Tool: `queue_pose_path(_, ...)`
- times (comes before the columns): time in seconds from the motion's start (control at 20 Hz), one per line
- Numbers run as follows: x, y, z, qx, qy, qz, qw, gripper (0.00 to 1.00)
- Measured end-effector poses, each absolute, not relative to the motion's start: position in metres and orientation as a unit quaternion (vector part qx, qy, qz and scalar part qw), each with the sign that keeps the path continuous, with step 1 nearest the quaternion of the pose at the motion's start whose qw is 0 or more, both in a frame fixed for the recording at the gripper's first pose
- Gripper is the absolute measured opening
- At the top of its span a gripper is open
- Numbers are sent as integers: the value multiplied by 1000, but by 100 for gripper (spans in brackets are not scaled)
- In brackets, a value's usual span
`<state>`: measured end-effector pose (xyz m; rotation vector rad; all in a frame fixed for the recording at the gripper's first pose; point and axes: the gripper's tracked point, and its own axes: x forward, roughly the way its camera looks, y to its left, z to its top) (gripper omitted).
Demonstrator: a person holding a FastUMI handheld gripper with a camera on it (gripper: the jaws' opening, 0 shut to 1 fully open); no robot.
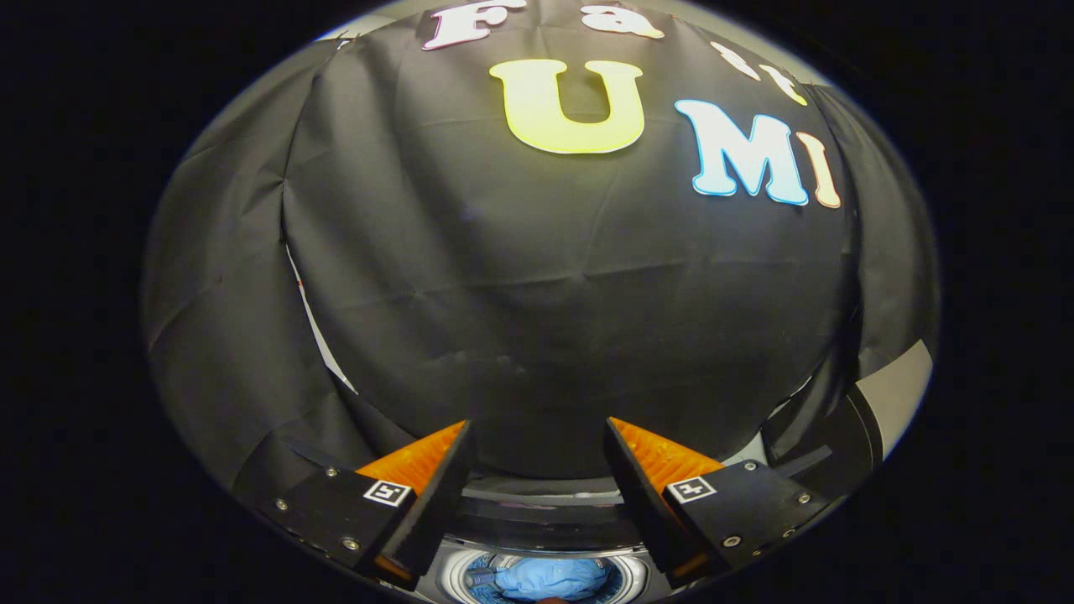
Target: Put the clothes into the washing machine and then close the washing machine lid.
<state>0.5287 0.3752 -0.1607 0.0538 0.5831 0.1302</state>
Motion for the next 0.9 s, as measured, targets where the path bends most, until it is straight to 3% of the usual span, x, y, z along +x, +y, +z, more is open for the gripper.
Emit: queue_pose_path(0.9, 491, 377, -147, 23, 186, 73, 980, 96)
